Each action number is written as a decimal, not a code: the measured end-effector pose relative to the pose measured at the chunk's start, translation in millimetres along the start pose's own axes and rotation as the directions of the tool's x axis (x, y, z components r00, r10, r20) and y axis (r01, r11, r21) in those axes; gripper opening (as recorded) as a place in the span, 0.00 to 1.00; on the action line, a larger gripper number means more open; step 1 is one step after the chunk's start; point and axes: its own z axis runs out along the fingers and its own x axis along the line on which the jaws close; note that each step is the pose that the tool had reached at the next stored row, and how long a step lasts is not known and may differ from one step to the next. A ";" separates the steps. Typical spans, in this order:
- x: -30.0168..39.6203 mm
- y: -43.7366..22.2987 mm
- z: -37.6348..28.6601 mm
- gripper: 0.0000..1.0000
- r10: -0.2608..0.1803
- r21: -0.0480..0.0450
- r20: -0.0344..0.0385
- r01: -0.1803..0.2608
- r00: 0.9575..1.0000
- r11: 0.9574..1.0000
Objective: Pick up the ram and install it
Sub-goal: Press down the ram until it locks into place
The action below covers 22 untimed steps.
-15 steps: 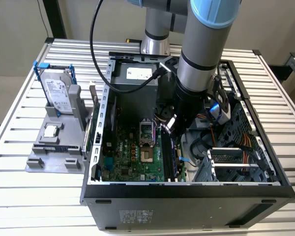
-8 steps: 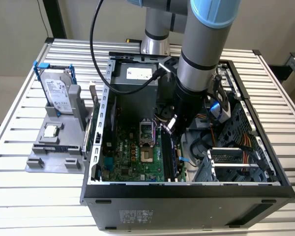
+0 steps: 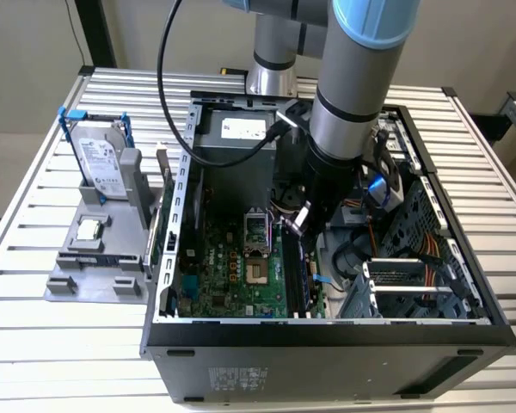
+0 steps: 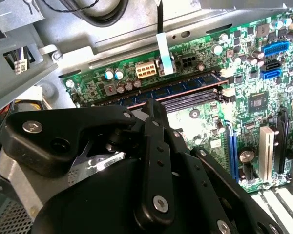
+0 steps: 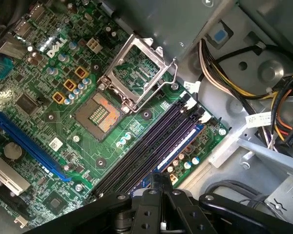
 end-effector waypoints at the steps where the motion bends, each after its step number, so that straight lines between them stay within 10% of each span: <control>1: 0.0 0.0 0.0 0.00 -0.006 0.000 0.000 0.006 1.000 1.000; 22: -0.2 0.1 0.0 0.00 -0.140 0.002 0.001 0.140 0.990 0.990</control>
